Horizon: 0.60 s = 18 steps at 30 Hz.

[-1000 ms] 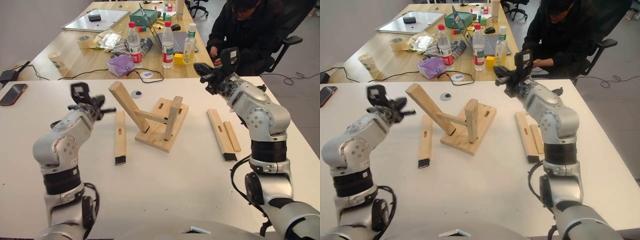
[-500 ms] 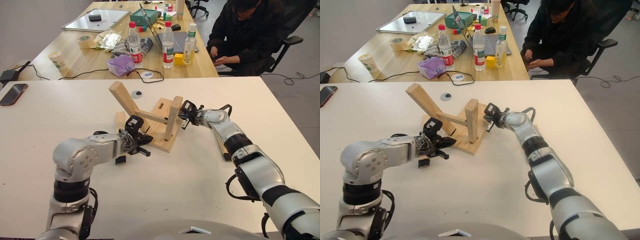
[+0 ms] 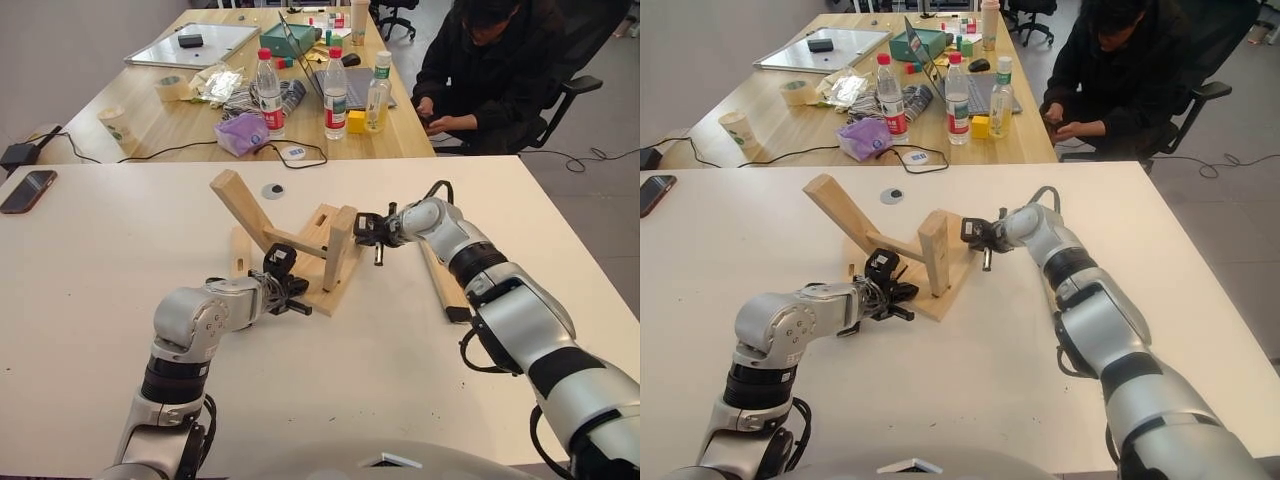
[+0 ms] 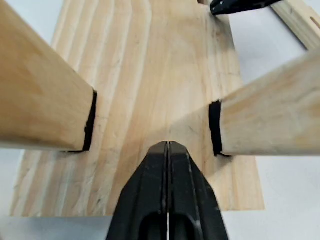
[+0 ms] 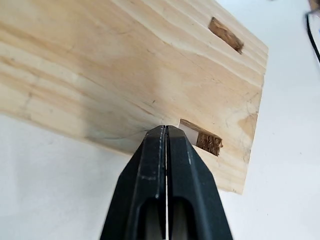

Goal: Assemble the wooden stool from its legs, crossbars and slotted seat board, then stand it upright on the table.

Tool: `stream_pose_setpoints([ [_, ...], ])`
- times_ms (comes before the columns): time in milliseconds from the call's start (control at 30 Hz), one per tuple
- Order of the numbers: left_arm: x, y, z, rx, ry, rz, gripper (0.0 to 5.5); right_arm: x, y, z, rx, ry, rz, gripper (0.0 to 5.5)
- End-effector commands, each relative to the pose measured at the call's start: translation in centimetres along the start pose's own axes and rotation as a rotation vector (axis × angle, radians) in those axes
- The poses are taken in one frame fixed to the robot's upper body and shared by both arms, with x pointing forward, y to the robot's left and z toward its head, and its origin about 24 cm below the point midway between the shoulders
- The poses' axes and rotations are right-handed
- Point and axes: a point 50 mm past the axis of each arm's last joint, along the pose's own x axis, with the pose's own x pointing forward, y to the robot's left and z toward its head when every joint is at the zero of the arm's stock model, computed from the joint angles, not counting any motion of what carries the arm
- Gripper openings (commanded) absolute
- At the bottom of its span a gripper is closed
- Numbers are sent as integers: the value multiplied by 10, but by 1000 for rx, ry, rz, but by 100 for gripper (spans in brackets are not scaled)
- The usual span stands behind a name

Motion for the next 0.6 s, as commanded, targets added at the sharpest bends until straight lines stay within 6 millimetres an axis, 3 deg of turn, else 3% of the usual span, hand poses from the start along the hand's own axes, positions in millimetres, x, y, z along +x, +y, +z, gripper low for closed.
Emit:
stream_pose_setpoints([
  [33, -2, 17, -4, 29, 22, 89, 0, 12, 65, -32, -12, 91, 369, 3],
  [267, 0, 34, 0, 42, 17, 117, 0, -20, 96, -10, -76, 11, 544, 3],
  [333, -1, 32, 3, 40, -3, 87, 0, -24, 94, 0, -41, -50, 496, 3],
  [433, -14, 28, 7, 25, -45, 29, 0, -34, 57, 17, 24, -165, 246, 3],
  [467, -22, 25, 11, 9, -75, -5, 0, -41, 34, 20, 40, -190, 101, 3],
  [533, -38, 19, 20, -7, -131, -58, 0, -53, -4, 24, 81, -221, -139, 3],
  [600, -50, 14, 30, -9, -174, -91, 0, -58, -25, 20, 130, -234, -300, 3],
])
